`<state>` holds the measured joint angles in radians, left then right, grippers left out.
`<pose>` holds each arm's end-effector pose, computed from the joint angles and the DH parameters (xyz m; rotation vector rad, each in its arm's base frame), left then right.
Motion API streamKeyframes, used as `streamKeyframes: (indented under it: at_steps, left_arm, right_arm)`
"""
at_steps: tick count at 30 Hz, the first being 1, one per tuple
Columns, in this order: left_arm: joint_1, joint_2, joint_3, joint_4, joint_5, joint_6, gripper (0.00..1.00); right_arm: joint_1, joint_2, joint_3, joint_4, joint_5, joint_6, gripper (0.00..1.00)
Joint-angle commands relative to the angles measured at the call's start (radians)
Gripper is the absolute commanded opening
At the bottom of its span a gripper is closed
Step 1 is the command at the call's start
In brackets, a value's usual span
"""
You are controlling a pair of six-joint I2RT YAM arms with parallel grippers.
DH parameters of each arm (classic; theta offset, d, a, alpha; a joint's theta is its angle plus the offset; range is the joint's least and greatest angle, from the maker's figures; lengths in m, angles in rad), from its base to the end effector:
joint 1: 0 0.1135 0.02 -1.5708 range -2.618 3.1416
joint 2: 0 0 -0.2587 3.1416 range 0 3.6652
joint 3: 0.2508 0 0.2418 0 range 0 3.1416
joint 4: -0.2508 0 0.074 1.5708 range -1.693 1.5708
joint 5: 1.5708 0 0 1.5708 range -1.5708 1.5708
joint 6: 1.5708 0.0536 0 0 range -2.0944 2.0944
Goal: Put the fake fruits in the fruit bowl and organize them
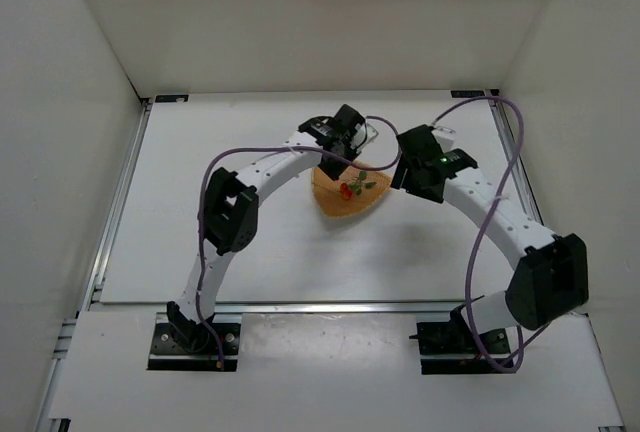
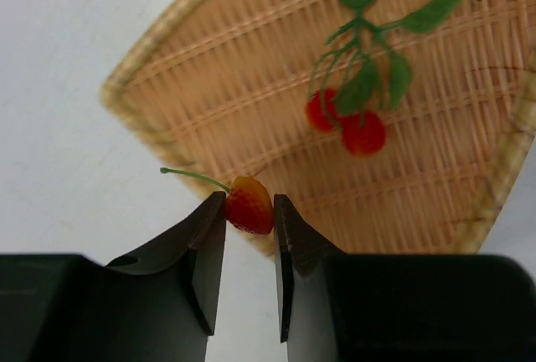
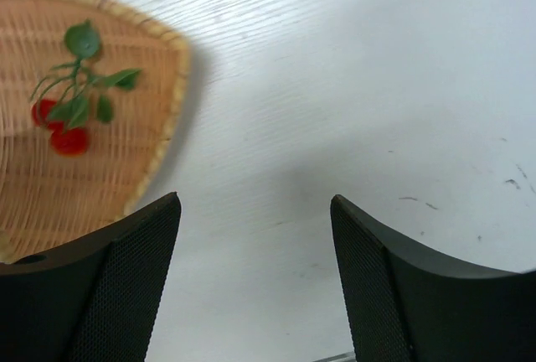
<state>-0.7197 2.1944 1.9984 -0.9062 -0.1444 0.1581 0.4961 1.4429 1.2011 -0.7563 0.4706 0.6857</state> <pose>0.3584 -0.3039 0.2234 1.0857 2.4205 0.0089 0.2708 0.1189 0.2699 0.3980 2.3863 -0.0846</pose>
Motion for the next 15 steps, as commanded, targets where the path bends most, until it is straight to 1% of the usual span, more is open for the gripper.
streamKeyframes:
  at_steps: [1, 2, 4, 5, 6, 7, 8, 9, 12, 13, 14, 15]
  left_arm:
    - [-0.035, 0.037, 0.097, -0.023, 0.028, -0.008, 0.36]
    - [-0.050, 0.038, 0.123, -0.036, 0.014, -0.008, 0.38]
    - [-0.061, 0.047, 0.123, -0.036, 0.005, -0.008, 0.42]
    - [-0.061, 0.035, 0.099, -0.036, 0.005, -0.008, 0.48]
    - [-0.061, 0.034, 0.086, -0.036, 0.005, -0.008, 0.63]
    - [-0.061, 0.021, 0.073, -0.036, 0.005, -0.008, 0.71]
    - [-0.061, 0.004, 0.048, -0.036, -0.032, -0.008, 0.78]
    - [-0.061, 0.004, 0.039, -0.036, -0.053, -0.008, 0.88]
    - [-0.061, -0.047, 0.017, -0.036, -0.151, -0.017, 0.97]
    - [-0.061, -0.064, 0.017, -0.036, -0.182, -0.017, 0.97]
    - [-0.038, -0.100, 0.008, -0.036, -0.234, -0.017, 1.00]
    - [-0.021, -0.120, 0.008, -0.036, -0.248, -0.017, 1.00]
  right_arm:
    - [-0.034, -0.094, -0.073, -0.021, 0.066, 0.031, 0.77]
    - [-0.045, -0.113, -0.087, -0.021, 0.066, 0.031, 0.77]
    - [-0.079, -0.168, -0.130, -0.021, 0.066, 0.031, 0.78]
    - [-0.091, -0.183, -0.143, -0.021, 0.066, 0.040, 0.78]
    - [-0.109, -0.211, -0.153, -0.021, 0.066, 0.040, 0.78]
    - [-0.119, -0.220, -0.162, -0.021, 0.066, 0.031, 0.81]
    - [-0.119, -0.229, -0.173, -0.021, 0.066, 0.031, 0.83]
    - [-0.134, -0.240, -0.173, -0.021, 0.066, 0.020, 0.84]
    - [-0.175, -0.249, -0.173, -0.021, 0.066, 0.008, 0.89]
    - [-0.186, -0.249, -0.173, -0.021, 0.057, 0.008, 0.90]
    - [-0.209, -0.249, -0.173, -0.021, 0.057, -0.001, 0.94]
    - [-0.223, -0.249, -0.161, -0.021, 0.039, -0.011, 0.97]
